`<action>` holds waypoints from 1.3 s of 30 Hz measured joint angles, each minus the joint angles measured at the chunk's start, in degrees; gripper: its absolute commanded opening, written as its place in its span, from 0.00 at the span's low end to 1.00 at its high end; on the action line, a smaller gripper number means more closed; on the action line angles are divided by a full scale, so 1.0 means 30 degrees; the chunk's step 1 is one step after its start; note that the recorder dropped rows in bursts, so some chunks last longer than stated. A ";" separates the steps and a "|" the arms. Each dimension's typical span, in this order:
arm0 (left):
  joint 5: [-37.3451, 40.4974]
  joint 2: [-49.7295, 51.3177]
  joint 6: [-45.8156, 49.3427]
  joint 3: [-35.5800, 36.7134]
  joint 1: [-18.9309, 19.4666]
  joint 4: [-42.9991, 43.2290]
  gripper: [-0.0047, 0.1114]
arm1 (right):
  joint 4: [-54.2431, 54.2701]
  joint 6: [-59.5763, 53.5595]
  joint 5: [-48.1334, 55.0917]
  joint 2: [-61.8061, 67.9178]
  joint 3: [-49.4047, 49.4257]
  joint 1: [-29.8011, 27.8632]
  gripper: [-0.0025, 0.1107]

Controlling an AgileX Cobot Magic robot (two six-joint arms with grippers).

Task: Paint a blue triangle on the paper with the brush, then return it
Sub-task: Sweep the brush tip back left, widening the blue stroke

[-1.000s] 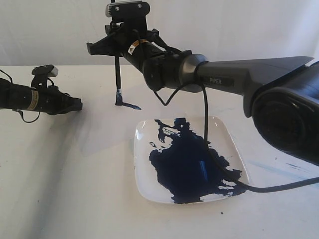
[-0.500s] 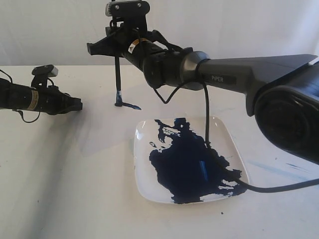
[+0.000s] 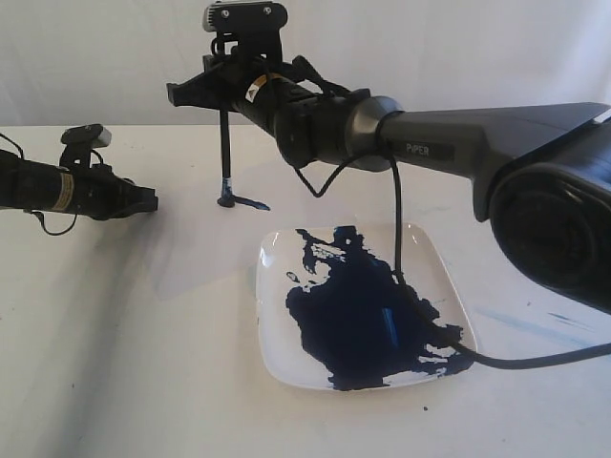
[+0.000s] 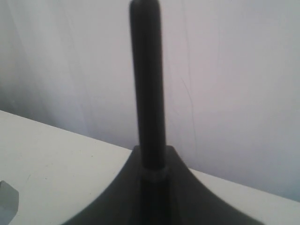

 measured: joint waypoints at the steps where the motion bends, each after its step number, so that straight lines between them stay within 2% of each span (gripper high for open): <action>1: 0.0000 0.0000 0.0000 0.0000 0.0000 0.0000 0.04 | 0.0000 0.0135 0.0000 0.0000 0.0000 0.0000 0.02; 39: 0.0000 0.0000 0.0000 0.0000 0.0000 0.0000 0.04 | 0.0000 0.0279 0.2422 -0.0895 0.0000 0.0347 0.02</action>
